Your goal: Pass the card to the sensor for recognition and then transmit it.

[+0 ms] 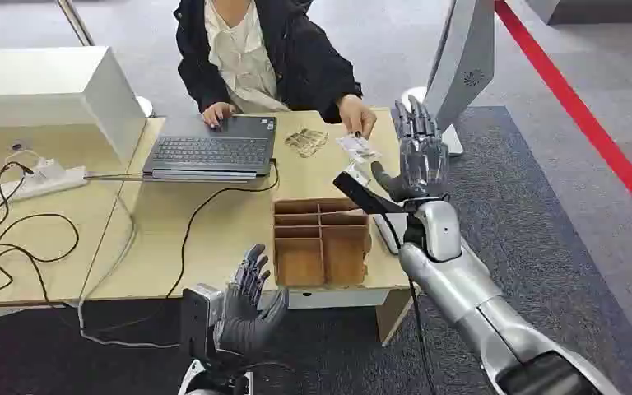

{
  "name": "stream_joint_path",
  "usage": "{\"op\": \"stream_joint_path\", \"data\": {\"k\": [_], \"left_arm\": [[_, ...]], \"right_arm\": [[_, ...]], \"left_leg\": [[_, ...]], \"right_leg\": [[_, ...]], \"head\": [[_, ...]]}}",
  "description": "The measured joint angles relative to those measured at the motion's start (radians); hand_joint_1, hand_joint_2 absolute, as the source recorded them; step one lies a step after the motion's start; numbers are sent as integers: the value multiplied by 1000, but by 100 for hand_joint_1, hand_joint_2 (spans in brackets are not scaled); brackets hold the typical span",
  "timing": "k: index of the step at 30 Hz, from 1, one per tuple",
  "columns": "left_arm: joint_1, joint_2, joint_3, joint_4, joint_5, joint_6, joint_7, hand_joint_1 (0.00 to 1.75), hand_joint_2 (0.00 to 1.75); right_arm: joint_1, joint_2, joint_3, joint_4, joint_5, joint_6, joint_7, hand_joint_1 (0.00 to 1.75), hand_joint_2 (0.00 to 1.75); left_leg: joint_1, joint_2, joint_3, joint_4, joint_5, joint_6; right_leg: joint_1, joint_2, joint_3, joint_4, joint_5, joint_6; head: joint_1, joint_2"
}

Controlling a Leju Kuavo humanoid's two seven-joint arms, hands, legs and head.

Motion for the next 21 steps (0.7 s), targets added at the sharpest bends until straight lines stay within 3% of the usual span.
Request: {"op": "stream_joint_path", "data": {"k": [21], "left_arm": [[2, 0, 0, 5, -3, 32, -14, 0, 175]], "right_arm": [[-65, 64, -24, 225, -35, -8, -109, 3, 175]], "left_leg": [[0, 0, 0, 0, 0, 0]], "right_leg": [[0, 0, -1, 0, 0, 0]], "head": [[0, 0]]}}
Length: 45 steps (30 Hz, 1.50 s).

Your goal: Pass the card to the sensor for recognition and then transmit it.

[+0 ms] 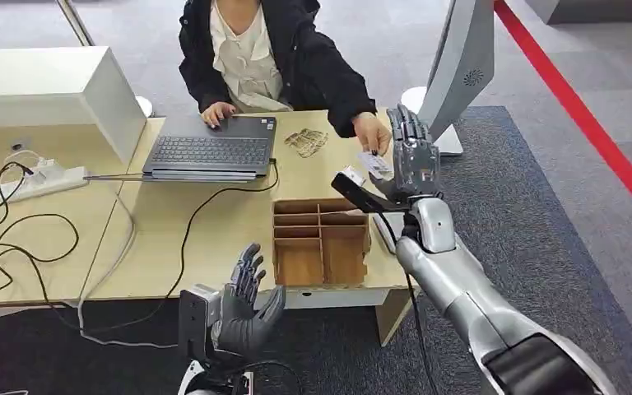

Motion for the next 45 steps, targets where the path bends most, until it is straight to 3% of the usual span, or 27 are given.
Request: {"op": "stream_joint_path", "data": {"k": [1, 2, 29, 33, 42, 43, 45], "left_arm": [[0, 0, 0, 0, 0, 1, -2, 0, 175], [0, 0, 0, 0, 0, 1, -3, 0, 175], [1, 0, 1, 28, 12, -20, -29, 0, 175], [4, 0, 3, 31, 18, 5, -29, 0, 175], [26, 22, 2, 22, 46, 137, -14, 0, 175], [28, 25, 1, 19, 47, 147, -13, 0, 0], [31, 30, -1, 13, 49, 152, -13, 0, 0]], "right_arm": [[-2, 3, -2, 7, -6, 0, -5, 162, 175], [-3, 5, -3, 11, -9, 0, -8, 175, 175], [-9, 14, -23, 53, -174, 0, -109, 175, 175], [10, 8, -22, 19, -250, 0, -110, 175, 175], [142, -70, -19, -191, -330, 5, -3, 175, 175], [161, -80, -20, -210, -332, 5, 4, 175, 175], [198, -101, -22, -252, -338, 4, 13, 175, 175]], "left_leg": [[0, 0, 0, 0, 0, 0], [0, 0, 0, 0, 0, 0], [0, 0, 0, 0, 0, 0], [0, 0, 1, 0, 0, 0], [0, 0, 0, 1, 0, 0], [0, 0, 0, 1, 0, 0], [0, 0, 0, 1, 0, 0]], "right_leg": [[0, 0, 0, 0, 0, 0], [0, 0, 0, 0, 0, 0], [0, 0, 0, 0, 0, 0], [0, 0, 0, 0, 0, 0], [0, 0, 0, 0, 0, 0], [0, 0, 0, -1, 0, 0], [0, 0, 0, -1, 0, 0]], "head": [[0, 0], [0, 0], [0, 0], [0, 0], [0, 0], [0, 0], [0, 0]]}}
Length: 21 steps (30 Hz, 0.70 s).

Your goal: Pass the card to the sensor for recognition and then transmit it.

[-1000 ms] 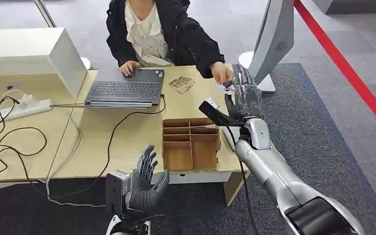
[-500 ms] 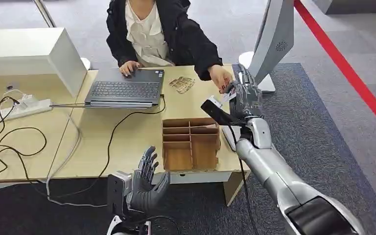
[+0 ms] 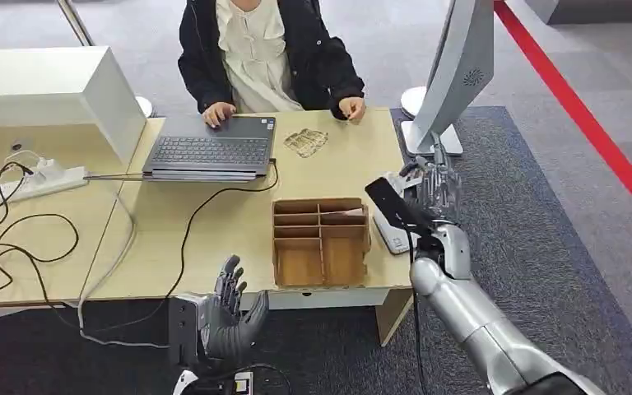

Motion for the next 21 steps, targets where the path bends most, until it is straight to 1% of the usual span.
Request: {"op": "stream_joint_path", "data": {"k": [3, 7, 11, 15, 18, 21], "left_arm": [[5, 7, 0, -8, 0, 2, 0, 0, 0], [9, 11, -3, -16, 10, 2, 0, 0, 0], [6, 14, -9, -16, 20, 1, -1, 0, 0], [1, 17, -18, -16, 29, -13, -2, 0, 0], [-1, 17, -21, -16, 32, -26, -3, 0, 0], [-4, 17, -24, -16, 36, -37, -3, 0, 0]], "right_arm": [[40, -27, -4, -41, -9, -1, 7, 175, 175], [109, -60, -29, -87, -20, -2, 13, 175, 175], [161, -93, -58, -104, -20, 0, 13, 175, 175], [198, -111, -78, -104, 2, 10, 20, 175, 175], [206, -121, -84, -101, 21, 37, 29, 175, 175], [206, -126, -85, -91, 31, 81, 45, 175, 175]], "left_leg": [[0, 1, 0, 0, 0, 0], [0, 0, 0, 0, 0, 0], [0, 1, 0, 0, 0, 0], [0, 0, 0, 0, 0, 0], [0, 1, 0, 0, 0, 0], [0, 1, 0, 0, 0, 0]], "right_leg": [[0, 0, 0, 0, 0, 0], [0, 0, 0, 0, 0, 0], [0, 1, 0, 0, 0, 0], [0, 0, 0, 0, 0, 0], [0, 1, 0, 0, 0, 0], [0, 1, 0, 0, 0, 0]], "head": [[0, 0], [0, 0], [0, 0], [0, 0], [0, 0], [0, 0]]}}
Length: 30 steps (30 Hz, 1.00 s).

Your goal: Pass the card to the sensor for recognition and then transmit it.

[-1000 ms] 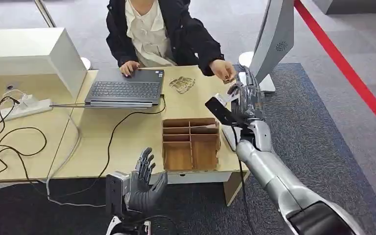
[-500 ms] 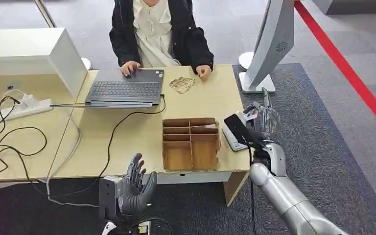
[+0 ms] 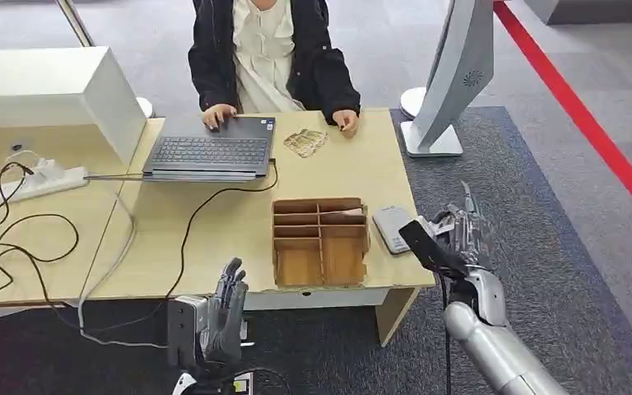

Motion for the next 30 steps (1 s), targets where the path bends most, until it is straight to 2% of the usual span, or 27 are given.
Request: {"op": "stream_joint_path", "data": {"k": [9, 17, 30], "left_arm": [[-14, -4, -13, 0, -6, -40, 1, 0, 0], [-28, -17, -21, 0, -22, -106, 11, 0, 0], [-37, -31, -24, 3, -43, -185, 10, 0, 0]], "right_arm": [[-37, -2, 1, 59, 12, 77, 11, 175, 175], [-94, -13, 8, 96, 25, 140, 50, 175, 175], [-130, -26, 20, 138, 11, 146, 66, 175, 175]], "left_leg": [[0, 0, 0, 0, 0, 0], [0, 0, 0, 0, 0, 0], [0, 0, 0, 0, 0, 0]], "right_leg": [[0, 0, 0, 0, 0, 0], [0, 0, 0, 0, 0, 0], [0, 0, 0, 0, 0, 0]], "head": [[0, 0], [0, 0], [0, 0]]}}
